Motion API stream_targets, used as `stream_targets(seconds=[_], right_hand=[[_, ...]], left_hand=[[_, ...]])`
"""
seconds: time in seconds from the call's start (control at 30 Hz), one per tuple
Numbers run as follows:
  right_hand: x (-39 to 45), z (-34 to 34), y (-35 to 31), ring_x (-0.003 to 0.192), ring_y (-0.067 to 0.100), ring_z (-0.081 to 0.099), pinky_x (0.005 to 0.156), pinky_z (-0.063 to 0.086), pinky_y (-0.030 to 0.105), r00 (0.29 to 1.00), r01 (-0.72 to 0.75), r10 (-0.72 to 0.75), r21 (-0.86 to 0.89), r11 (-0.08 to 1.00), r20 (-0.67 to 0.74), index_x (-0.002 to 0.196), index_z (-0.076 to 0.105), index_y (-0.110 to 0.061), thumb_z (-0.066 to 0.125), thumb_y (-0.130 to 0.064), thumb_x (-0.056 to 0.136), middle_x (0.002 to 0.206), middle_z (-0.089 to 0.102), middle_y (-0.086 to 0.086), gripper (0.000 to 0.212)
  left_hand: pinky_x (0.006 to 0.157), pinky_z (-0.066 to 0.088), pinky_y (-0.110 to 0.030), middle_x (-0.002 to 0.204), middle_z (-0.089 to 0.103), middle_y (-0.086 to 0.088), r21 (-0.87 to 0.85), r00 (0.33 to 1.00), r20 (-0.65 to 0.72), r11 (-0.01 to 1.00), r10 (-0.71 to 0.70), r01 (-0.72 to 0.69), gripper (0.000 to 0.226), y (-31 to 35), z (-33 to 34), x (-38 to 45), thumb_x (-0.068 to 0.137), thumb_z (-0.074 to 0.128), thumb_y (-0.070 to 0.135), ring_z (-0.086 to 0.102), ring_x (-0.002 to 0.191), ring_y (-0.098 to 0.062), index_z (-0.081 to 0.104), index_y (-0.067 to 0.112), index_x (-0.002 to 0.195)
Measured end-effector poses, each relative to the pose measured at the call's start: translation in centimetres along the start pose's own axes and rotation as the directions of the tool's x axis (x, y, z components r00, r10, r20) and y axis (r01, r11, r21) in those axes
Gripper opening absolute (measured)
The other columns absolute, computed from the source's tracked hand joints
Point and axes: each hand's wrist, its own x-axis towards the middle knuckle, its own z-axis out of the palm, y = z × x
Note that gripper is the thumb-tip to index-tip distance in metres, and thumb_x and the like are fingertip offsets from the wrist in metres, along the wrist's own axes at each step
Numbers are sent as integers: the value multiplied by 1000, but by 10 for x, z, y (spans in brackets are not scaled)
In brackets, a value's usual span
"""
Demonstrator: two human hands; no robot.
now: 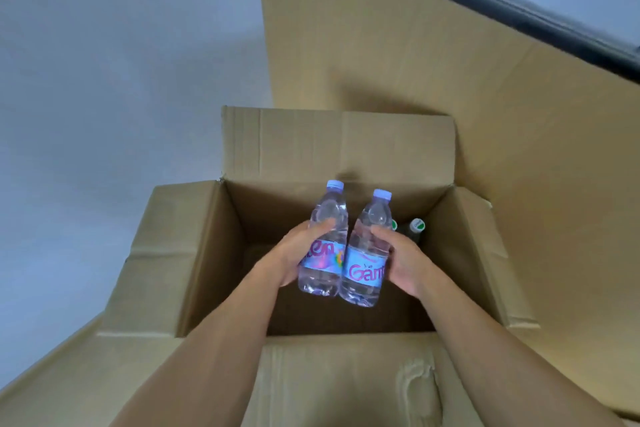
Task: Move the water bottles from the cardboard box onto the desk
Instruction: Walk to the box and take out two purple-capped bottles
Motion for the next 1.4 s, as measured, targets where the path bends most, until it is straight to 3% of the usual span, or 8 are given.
stream_targets(seconds=[0.2,0.4,0.63,0.77,0.97,1.13,1.23,1.4], right_hand=[[-40,26,-37,110,28,71,77,60,37,998,23,-20,-42,999,61,128,64,-15,87,-63,61,123,72,12,86],[-64,33,-57,108,31,72,78,61,41,990,45,-37,-56,997,139,121,68,-12,77,-55,78,120,73,14,61],[-81,42,-79,121,37,64,106,49,53,957,59,-8,-167,984,289,135,58,-6,75,-43,82,128,68,19,67],[-86,65,-81,113,36,69,88,59,47,920,58,30,-213,975,390,131,61,-8,89,-49,66,125,69,21,82],[-92,119,-61,113,37,69,88,58,48,857,49,142,-352,935,495,130,63,-8,94,-58,54,124,69,21,96],[-109,185,-27,113,38,69,95,56,53,763,32,266,-445,895,589,128,65,-12,81,-59,74,123,70,21,74],[-126,231,-2,115,38,67,102,51,55,690,62,348,-530,846,635,133,62,-13,73,-59,83,125,69,21,69],[-171,310,56,122,43,61,109,44,59,572,131,444,-611,780,690,138,55,-5,66,-55,89,130,64,27,71]], left_hand=[[78,62,-43,107,74,-17,29,995,-42,995,94,-93,49,14,21,-40,89,74,33,75,94,-30,50,11,126],[85,61,-51,118,66,-21,56,976,-134,985,169,-163,51,15,35,-79,89,75,31,74,100,-34,45,14,126],[86,60,-48,113,73,-21,-11,938,-120,944,325,-329,50,14,60,-128,81,81,35,72,100,-35,62,10,120],[79,61,-47,119,68,-22,-55,869,-307,904,389,-424,58,4,64,-156,83,82,35,74,99,-34,50,16,127],[83,61,-50,125,64,-25,-130,753,-522,835,401,-535,52,-20,54,-215,90,75,32,71,105,-37,45,21,130],[85,60,-48,109,70,-21,-171,660,-658,782,362,-600,44,-51,30,-281,99,63,32,70,93,-33,49,9,133],[98,52,-51,116,66,-25,-155,625,-702,784,340,-601,47,-75,11,-328,101,60,35,65,104,-37,55,-1,131],[99,53,-53,107,69,-23,-151,504,-822,752,265,-642,35,-128,-21,-410,97,66,32,68,96,-35,56,7,120]])
